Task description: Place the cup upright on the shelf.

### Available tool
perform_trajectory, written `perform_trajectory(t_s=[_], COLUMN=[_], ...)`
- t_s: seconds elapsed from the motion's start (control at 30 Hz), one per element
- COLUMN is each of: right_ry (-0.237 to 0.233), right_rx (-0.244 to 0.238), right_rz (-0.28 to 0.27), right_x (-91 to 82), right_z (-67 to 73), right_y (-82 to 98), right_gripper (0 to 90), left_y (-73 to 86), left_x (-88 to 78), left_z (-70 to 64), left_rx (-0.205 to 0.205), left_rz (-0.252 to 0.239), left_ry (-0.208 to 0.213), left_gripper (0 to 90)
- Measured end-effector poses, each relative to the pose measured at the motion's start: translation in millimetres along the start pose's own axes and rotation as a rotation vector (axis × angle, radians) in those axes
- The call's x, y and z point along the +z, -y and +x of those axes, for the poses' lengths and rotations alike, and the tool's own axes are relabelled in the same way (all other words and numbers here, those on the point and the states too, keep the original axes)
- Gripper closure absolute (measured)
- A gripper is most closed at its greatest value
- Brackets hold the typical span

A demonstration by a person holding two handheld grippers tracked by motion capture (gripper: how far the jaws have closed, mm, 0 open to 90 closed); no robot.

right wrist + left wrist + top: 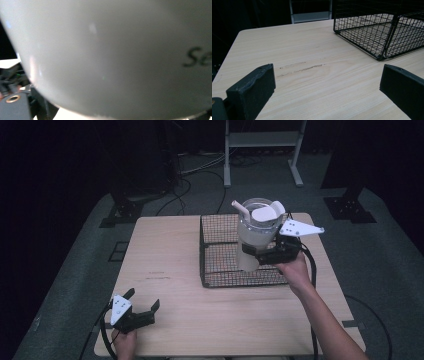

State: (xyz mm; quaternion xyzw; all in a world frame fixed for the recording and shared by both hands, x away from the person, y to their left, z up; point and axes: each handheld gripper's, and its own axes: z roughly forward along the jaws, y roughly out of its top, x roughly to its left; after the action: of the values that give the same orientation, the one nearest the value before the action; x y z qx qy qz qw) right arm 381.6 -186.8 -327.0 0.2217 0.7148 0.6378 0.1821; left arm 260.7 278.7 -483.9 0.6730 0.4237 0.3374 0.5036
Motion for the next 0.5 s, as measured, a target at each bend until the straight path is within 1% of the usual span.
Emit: perform_trajectory(t_s=[0.03, 0.07, 0.13, 0.2, 0.33, 0.43, 0.5], right_ry=[0.004, 0.007, 0.016, 0.019, 0.018, 0.02, 0.015], right_rx=[-0.003, -0.003, 0.006, 0.002, 0.013, -0.003, 0.0], right_rz=[0.0, 0.008, 0.019, 0.029, 0.04, 0.046, 0.057], right_x=[4.6, 8.8, 17.1, 24.3, 37.2, 45.8, 50.9], right_z=[-3.9, -7.6, -13.6, -19.5, -27.1, -31.4, -34.3], right_y=[-0.8, -1.5, -2.0, -1.2, 1.6, 3.7, 5.0], right_gripper=[8.1, 8.0, 8.1, 8.0, 8.1, 8.0, 8.1], left_y=[0.0, 0.1, 0.0, -0.1, -0.2, -0.1, -0.1], left_x=[-0.2, 0.0, 0.0, -0.3, -0.4, -0.2, -0.2], left_z=[0.3, 0.0, 0.2, 0.6, 0.8, 0.6, 0.6], left_rx=[0.002, -0.004, -0.004, 0.0, -0.003, -0.006, -0.007], left_rz=[0.003, 0.0, 0.0, 0.006, 0.006, 0.002, 0.002], left_ry=[0.001, 0.001, 0.002, 0.004, 0.007, 0.006, 0.007], left_gripper=[0.0, 0.0, 0.0, 0.0, 0.0, 0.0, 0.0])
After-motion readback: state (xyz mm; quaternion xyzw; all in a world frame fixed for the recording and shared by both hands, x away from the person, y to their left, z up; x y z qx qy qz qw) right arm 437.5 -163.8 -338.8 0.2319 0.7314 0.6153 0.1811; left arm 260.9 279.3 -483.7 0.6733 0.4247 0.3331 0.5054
